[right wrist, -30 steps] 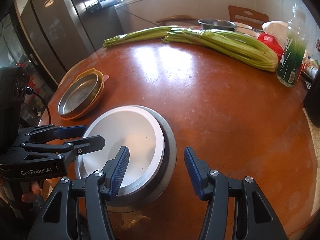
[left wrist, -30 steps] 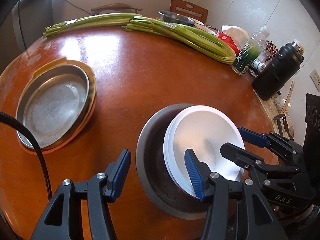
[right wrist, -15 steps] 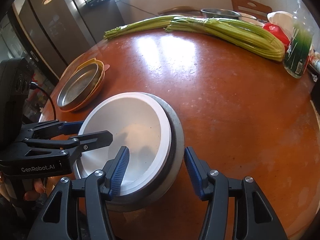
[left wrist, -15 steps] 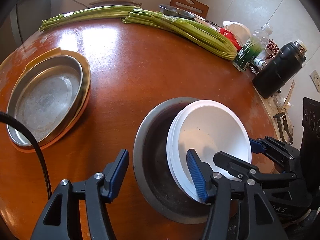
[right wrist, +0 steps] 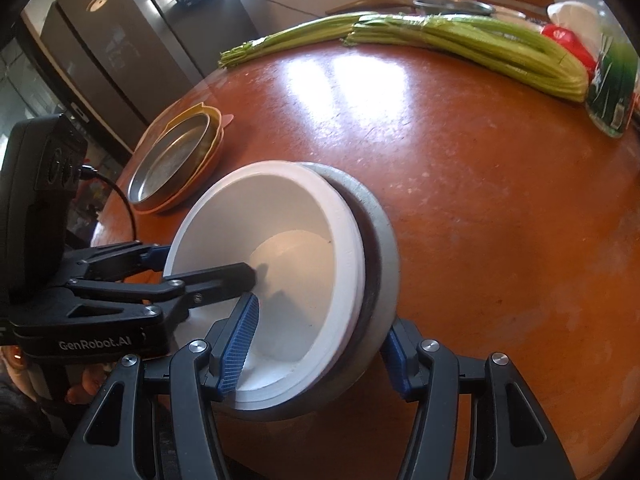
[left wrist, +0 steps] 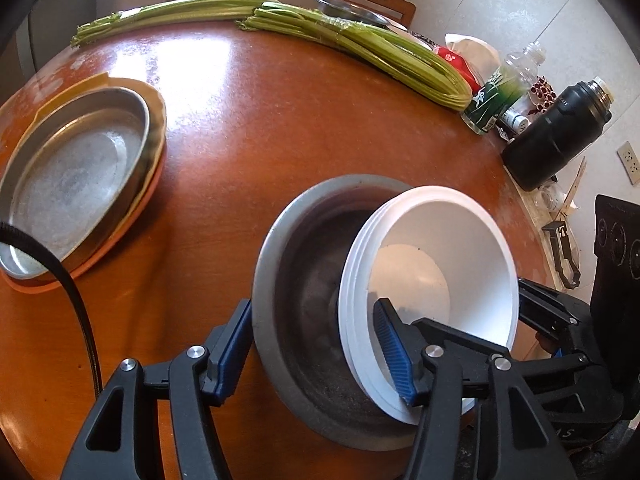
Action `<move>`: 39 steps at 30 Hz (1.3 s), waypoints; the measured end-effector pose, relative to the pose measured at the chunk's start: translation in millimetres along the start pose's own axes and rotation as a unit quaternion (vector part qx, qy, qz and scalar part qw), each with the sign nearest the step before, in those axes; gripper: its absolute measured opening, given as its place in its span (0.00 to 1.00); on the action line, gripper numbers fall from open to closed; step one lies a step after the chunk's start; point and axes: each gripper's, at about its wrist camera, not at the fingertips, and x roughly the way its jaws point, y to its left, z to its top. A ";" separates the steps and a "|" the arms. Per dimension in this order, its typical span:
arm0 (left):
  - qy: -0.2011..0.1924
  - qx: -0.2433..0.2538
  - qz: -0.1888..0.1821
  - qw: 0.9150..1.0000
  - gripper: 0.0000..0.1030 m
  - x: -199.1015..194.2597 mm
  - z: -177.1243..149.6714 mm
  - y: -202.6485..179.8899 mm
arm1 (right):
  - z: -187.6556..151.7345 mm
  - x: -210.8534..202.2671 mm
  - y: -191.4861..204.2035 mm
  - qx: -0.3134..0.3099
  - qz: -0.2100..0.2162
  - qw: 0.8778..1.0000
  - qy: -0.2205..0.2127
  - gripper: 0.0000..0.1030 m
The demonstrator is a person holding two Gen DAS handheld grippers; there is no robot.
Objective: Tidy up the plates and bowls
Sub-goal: 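Lift the nested bowls and carry them toward the plate stack, then lower the nested bowls onto the steel tray atop the plates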
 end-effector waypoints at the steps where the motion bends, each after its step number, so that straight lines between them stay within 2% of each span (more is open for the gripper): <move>1: -0.001 0.001 -0.002 1.000 0.55 0.3 0.2 -0.3 | 0.3 0.2 -0.1 0.001 0.001 1.000 0.000 0.58; 4: -0.002 -0.004 -0.017 1.000 0.49 0.0 -0.5 0.7 | 1.0 -0.4 2.1 0.002 0.001 1.000 -0.001 0.58; 10: -0.009 -0.005 -0.006 1.000 0.50 -6.7 -1.6 5.2 | 6.2 -0.2 13.7 -0.001 0.007 1.000 -0.002 0.58; 19: -0.052 -0.012 0.017 0.998 0.51 -42.3 3.1 23.0 | 29.6 -10.2 51.3 -0.038 0.011 0.999 -0.028 0.58; 32: -0.094 -0.028 0.041 0.994 0.51 -89.2 7.8 72.8 | 63.4 3.1 117.7 -0.092 0.021 0.995 -0.036 0.58; 39: -0.108 -0.029 0.044 0.993 0.51 -105.8 15.7 94.3 | 78.5 8.8 140.4 -0.107 0.019 0.993 -0.043 0.58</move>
